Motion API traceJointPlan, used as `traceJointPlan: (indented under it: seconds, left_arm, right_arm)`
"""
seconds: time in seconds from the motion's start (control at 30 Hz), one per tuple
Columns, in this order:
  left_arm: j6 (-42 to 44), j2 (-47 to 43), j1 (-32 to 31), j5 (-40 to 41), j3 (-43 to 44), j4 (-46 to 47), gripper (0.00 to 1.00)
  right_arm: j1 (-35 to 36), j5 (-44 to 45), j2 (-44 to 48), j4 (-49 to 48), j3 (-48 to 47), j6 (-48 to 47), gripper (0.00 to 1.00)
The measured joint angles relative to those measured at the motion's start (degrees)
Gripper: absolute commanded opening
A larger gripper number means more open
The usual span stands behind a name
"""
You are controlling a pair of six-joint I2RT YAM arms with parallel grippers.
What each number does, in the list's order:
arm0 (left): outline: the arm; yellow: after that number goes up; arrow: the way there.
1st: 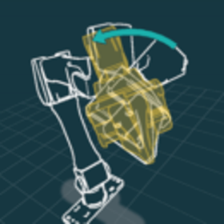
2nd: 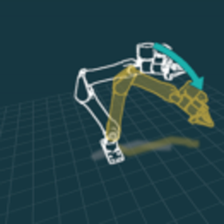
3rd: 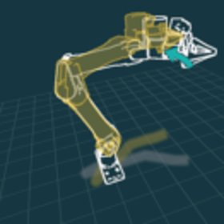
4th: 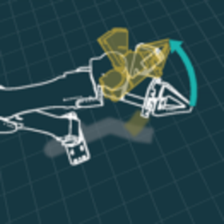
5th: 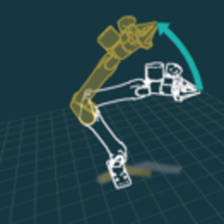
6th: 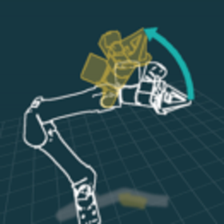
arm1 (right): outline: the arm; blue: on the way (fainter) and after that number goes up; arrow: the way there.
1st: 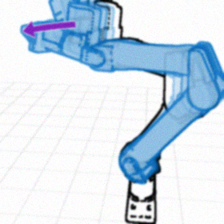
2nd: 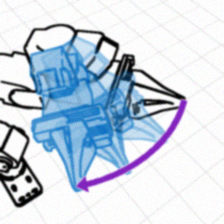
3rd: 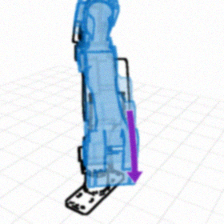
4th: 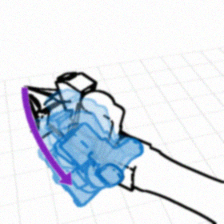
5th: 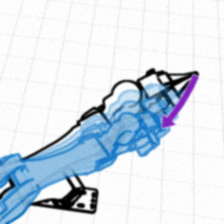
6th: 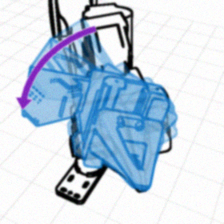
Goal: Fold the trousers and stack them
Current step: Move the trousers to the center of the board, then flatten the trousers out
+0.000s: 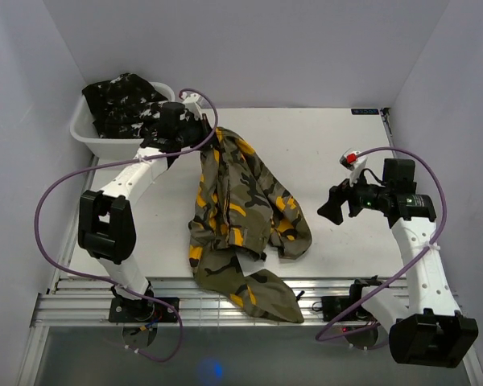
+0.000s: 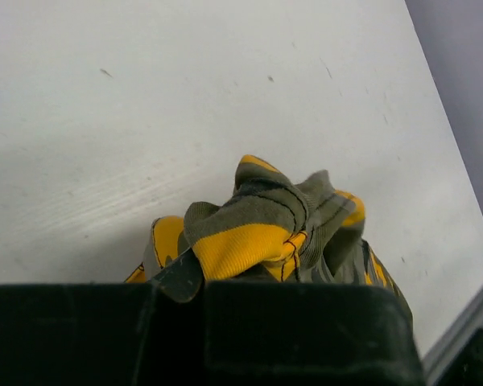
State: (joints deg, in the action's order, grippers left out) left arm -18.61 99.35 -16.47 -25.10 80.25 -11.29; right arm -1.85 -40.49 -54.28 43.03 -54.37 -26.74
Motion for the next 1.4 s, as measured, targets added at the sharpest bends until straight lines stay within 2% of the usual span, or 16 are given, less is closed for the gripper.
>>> traceJointPlan:
  seconds: [0.17,0.33,0.47,0.67,0.83,0.9,0.97,1.0,1.03,1.07,1.1,1.13,1.17,1.3,1.4]
  left_arm:
    - [-3.0,-0.3,1.6,10.4,-0.2,-1.0,0.0]
    - [-5.4,-1.3,3.6,12.3,-7.5,-2.5,0.0]
    - [-5.9,-1.7,4.5,9.7,-9.7,-4.1,0.0]
    - [-5.7,-2.6,5.6,4.0,-9.7,-5.2,0.0]
    - [-4.9,-2.8,6.1,0.4,-9.7,-5.8,0.26]
    - [-4.4,-2.8,6.1,-0.8,-9.8,-6.5,0.29]
    - [-3.8,-2.8,6.2,-1.6,-9.8,-6.9,0.31]
    - [-3.7,-3.0,6.2,-2.0,-10.1,-6.9,0.3]
    - [-3.4,-3.3,6.2,-2.3,-10.5,-7.0,0.24]
    - [-3.2,-3.6,6.3,-2.6,-10.9,-7.2,0.2]
    - [-2.8,-4.1,6.3,-2.8,-11.5,-7.4,0.14]
    - [-2.4,-4.5,6.4,-2.8,-12.0,-7.7,0.09]
    - [-1.8,-5.2,6.6,-2.9,-12.5,-8.2,0.01]
    - [1.8,-8.4,7.7,-3.2,-13.5,-10.8,0.0]
    - [6.9,-11.8,9.0,-4.9,-13.4,-13.7,0.0]
  right_arm:
    - [2.6,-3.2,-5.2,0.0,0.1,2.8,0.97]
    - [11.3,-2.4,-6.0,-7.9,5.4,8.9,0.98]
    - [20.6,4.8,-8.9,-13.0,6.6,9.0,0.9]
    - [36.7,19.8,-12.5,-22.4,9.5,2.1,0.9]
    - [44.8,29.7,-16.8,-28.5,12.9,-3.6,0.9]
    - [47.3,33.7,-18.2,-31.1,14.2,-5.3,0.9]
    - [48.9,38.1,-20.4,-33.9,15.1,-6.9,0.99]
    - [49.2,40.0,-21.6,-34.9,15.1,-7.5,0.87]
    - [49.2,42.1,-23.1,-36.3,15.1,-8.6,0.63]
    - [49.2,44.2,-24.6,-37.8,15.1,-9.7,0.49]
    - [49.2,45.8,-25.6,-38.8,15.1,-10.3,0.26]
    - [49.2,47.4,-26.0,-39.3,15.1,-11.2,0.08]
    - [49.1,48.6,-26.0,-39.4,15.1,-11.4,0.08]
    - [48.4,52.8,-21.5,-39.1,13.4,-14.4,0.08]
    - [45.4,52.7,-15.5,-37.9,9.2,-17.8,0.08]
